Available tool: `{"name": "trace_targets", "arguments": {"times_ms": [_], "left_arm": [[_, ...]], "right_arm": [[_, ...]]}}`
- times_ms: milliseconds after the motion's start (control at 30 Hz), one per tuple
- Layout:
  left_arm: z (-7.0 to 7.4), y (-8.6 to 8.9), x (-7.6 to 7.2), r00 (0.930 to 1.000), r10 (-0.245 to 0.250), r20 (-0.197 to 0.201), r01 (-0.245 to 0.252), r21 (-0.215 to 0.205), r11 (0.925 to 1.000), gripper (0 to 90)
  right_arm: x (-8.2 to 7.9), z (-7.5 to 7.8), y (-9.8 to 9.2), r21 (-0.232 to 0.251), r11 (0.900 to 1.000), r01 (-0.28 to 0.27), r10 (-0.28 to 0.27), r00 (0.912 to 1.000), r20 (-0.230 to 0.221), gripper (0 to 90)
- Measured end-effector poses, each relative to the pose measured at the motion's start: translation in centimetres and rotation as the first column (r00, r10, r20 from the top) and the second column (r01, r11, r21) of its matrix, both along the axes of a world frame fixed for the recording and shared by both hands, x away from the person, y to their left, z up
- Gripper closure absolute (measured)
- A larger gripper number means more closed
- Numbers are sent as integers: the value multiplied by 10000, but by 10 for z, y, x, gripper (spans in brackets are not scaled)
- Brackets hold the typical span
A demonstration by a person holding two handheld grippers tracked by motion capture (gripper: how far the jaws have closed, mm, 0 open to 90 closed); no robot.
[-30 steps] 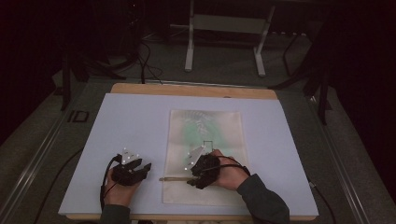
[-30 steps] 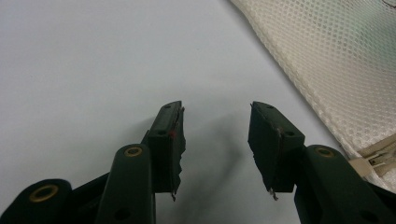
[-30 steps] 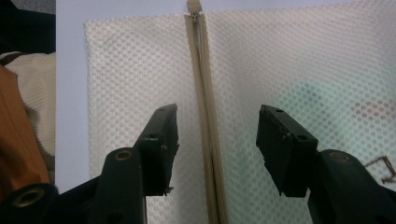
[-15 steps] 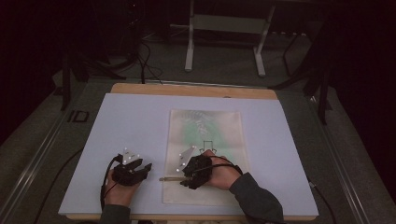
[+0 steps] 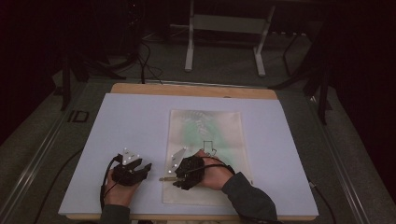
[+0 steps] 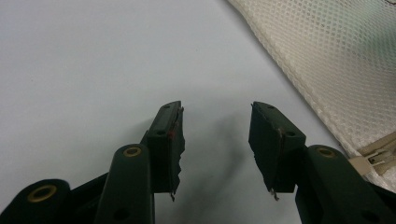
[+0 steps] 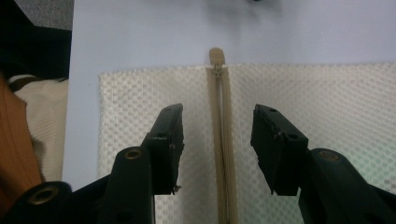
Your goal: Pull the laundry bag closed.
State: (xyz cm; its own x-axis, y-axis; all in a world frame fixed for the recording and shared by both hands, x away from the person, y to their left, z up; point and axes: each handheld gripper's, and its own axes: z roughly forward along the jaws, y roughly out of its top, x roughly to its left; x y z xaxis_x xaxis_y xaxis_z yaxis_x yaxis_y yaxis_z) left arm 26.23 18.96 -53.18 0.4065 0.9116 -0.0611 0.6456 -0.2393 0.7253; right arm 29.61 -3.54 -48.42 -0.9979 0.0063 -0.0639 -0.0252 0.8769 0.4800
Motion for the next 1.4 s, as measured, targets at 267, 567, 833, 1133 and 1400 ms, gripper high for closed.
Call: {"name": "trace_targets", "arguments": {"times_ms": [267,567,833,1133,1400], "left_arm": [[0,1,0,10000,32,17,-31,-50,10000,535],[0,1,0,10000,69,29,-69,-63,10000,535],[0,2,0,9999,98,46,-98,-73,9999,533],[1,4,0,9997,197,110,-195,-125,9997,526],[1,5,0,9997,239,114,-237,-149,9996,526]], "right_arm": [[-1,0,13,-24,9999,-122,122,9999,109,626],[-1,-2,24,-156,9997,-206,208,9998,81,695],[1,-6,35,-107,9998,-189,189,9998,-62,675],[4,-12,48,-317,9992,-224,217,9995,-234,684],[6,-20,59,-577,9982,-138,115,9991,-402,699]]}}
